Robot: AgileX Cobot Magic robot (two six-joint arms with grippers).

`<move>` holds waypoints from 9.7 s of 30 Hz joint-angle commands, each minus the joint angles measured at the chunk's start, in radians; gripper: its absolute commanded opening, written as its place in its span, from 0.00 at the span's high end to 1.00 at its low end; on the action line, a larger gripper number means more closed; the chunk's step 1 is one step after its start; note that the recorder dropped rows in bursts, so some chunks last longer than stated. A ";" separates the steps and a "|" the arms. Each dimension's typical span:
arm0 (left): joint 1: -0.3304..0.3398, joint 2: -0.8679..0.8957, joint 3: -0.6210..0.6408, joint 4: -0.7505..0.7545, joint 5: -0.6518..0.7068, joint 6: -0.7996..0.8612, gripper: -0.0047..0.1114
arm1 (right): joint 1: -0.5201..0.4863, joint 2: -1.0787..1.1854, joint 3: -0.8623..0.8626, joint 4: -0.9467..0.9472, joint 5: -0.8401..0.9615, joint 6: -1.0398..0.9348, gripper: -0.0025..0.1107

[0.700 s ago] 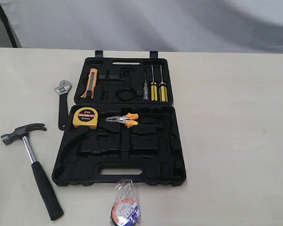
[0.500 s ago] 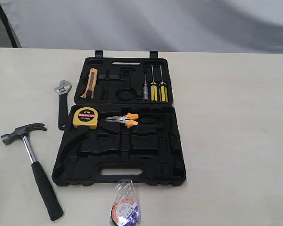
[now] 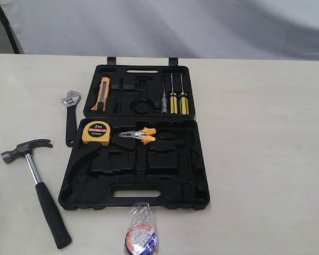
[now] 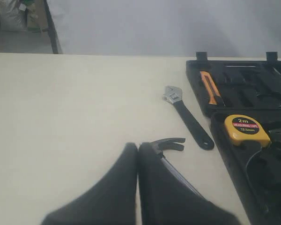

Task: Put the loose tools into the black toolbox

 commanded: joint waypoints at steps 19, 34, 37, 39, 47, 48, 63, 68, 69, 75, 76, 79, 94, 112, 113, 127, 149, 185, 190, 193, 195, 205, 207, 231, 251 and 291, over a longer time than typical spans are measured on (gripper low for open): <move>0.003 -0.008 0.009 -0.014 -0.017 -0.010 0.95 | -0.005 0.254 -0.473 0.024 0.637 -0.008 0.98; 0.003 -0.008 0.009 -0.014 -0.017 -0.010 0.95 | 0.138 0.939 -0.775 0.250 1.121 -0.148 0.98; 0.003 -0.008 0.009 -0.014 -0.017 -0.010 0.95 | 0.289 1.021 -0.775 0.250 1.089 -0.136 0.98; 0.003 -0.008 0.009 -0.014 -0.017 -0.010 0.95 | 0.407 1.083 -0.775 0.250 1.062 -0.132 0.98; 0.003 -0.008 0.009 -0.014 -0.017 -0.010 0.95 | 0.810 1.324 -0.780 0.250 0.938 -0.041 0.98; 0.003 -0.008 0.009 -0.014 -0.017 -0.010 0.95 | 0.851 1.354 -0.786 0.245 0.920 -0.019 0.98; 0.003 -0.008 0.009 -0.014 -0.017 -0.010 0.95 | 1.092 1.734 -1.142 -0.010 0.991 0.435 0.91; 0.003 -0.008 0.009 -0.014 -0.017 -0.010 0.95 | 1.092 1.766 -1.146 -0.012 0.989 0.484 0.57; 0.003 -0.008 0.009 -0.014 -0.017 -0.010 0.95 | 1.092 1.768 -1.146 -0.012 0.985 0.486 0.50; 0.003 -0.008 0.009 -0.014 -0.017 -0.010 0.95 | 1.092 1.770 -1.146 -0.078 0.982 0.547 0.40; 0.003 -0.008 0.009 -0.014 -0.017 -0.010 0.95 | 1.092 1.770 -1.146 -0.094 0.982 0.568 0.40; 0.003 -0.008 0.009 -0.014 -0.017 -0.010 0.95 | 1.092 1.770 -1.146 -0.113 0.982 0.610 0.40; 0.003 -0.008 0.009 -0.014 -0.017 -0.010 0.95 | 1.092 1.884 -1.146 -0.081 0.951 0.621 0.40; 0.003 -0.008 0.009 -0.014 -0.017 -0.010 0.95 | 1.082 1.859 -1.153 -0.057 0.948 0.587 0.85; 0.003 -0.008 0.009 -0.014 -0.017 -0.010 0.95 | 1.075 1.843 -1.160 -0.057 0.966 0.560 0.94; 0.003 -0.008 0.009 -0.014 -0.017 -0.010 0.95 | 0.711 1.898 -1.630 0.000 1.197 0.259 0.97; 0.003 -0.008 0.009 -0.014 -0.017 -0.010 0.95 | 0.576 2.593 -2.507 0.022 1.363 0.189 0.97; 0.003 -0.008 0.009 -0.014 -0.017 -0.010 0.95 | 0.576 2.611 -2.506 -0.030 1.363 0.224 0.93; 0.003 -0.008 0.009 -0.014 -0.017 -0.010 0.95 | 0.576 2.609 -2.508 -0.030 1.363 0.224 0.93; 0.003 -0.008 0.009 -0.014 -0.017 -0.010 0.95 | 0.576 2.586 -2.508 -0.030 1.363 0.224 0.93; 0.003 -0.008 0.009 -0.014 -0.017 -0.010 0.95 | 0.576 2.572 -2.508 -0.030 1.363 0.224 0.93; 0.003 -0.008 0.009 -0.014 -0.017 -0.010 0.95 | 0.576 2.618 -2.508 -0.030 1.363 0.249 0.93; 0.003 -0.008 0.009 -0.014 -0.017 -0.010 0.95 | 0.576 2.617 -2.508 -0.030 1.363 0.249 0.93; 0.003 -0.008 0.009 -0.014 -0.017 -0.010 0.95 | 0.974 2.479 -2.508 0.036 1.363 0.125 0.93; 0.003 -0.008 0.009 -0.014 -0.017 -0.010 0.95 | 1.038 2.650 -2.508 0.072 1.268 0.180 0.53; 0.003 -0.008 0.009 -0.014 -0.017 -0.010 0.95 | 0.857 1.977 -1.764 0.211 1.330 -0.503 0.98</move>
